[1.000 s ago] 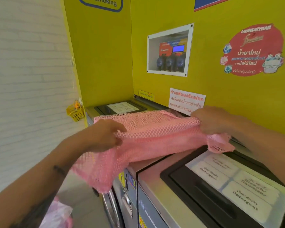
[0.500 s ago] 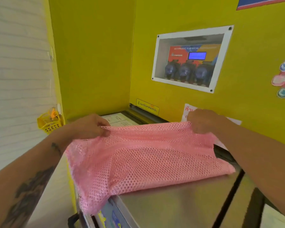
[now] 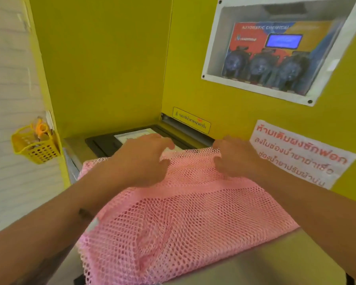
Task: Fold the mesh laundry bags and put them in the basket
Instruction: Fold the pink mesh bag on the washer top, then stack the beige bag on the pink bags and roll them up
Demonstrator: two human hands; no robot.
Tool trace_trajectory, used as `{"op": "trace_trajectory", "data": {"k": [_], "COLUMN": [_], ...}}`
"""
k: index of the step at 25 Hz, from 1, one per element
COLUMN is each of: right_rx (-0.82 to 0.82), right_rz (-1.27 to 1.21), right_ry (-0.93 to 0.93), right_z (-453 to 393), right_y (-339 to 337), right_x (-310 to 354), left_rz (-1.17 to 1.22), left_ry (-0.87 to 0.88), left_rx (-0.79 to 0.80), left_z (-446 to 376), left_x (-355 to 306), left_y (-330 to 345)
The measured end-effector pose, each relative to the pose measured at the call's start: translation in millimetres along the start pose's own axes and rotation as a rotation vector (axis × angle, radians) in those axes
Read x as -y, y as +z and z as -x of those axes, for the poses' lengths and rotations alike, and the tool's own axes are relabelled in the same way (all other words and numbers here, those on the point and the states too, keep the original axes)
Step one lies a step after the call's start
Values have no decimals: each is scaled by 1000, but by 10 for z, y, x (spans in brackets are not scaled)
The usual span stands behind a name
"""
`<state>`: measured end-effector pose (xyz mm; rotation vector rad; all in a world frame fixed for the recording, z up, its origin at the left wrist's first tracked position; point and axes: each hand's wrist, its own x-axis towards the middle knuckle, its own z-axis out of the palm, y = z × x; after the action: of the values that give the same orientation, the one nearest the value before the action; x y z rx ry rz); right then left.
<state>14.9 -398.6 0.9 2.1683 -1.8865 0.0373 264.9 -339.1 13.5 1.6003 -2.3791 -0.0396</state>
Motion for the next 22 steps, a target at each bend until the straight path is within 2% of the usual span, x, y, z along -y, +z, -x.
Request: {"op": "trace_trajectory", "data": {"k": [1, 3, 5, 9, 12, 14, 17, 22], "right_rx": [157, 421, 501, 455, 388, 302, 274, 269], "right_rz": [-160, -238, -193, -256, -340, -314, -228, -21], "right_ry": [47, 71, 75, 77, 38, 3, -4, 152], "right_z": [61, 218, 338, 346, 436, 699, 1395, 2917], "right_y": [66, 227, 408, 464, 273, -22, -615, -1479], "right_x": [2, -61, -136, -184, -283, -413, -789, -1586], "left_rz": [57, 56, 14, -33, 15, 99, 237, 525], "left_ry": [26, 30, 24, 70, 53, 86, 250, 478], "left_rx": [89, 258, 296, 280, 205, 106, 19, -5], "left_z": [109, 325, 396, 291, 198, 180, 215, 468], "left_x": [-110, -186, -66, 134, -49, -345, -988, -2360], "left_y": [104, 359, 576, 615, 401, 228, 28, -211]}}
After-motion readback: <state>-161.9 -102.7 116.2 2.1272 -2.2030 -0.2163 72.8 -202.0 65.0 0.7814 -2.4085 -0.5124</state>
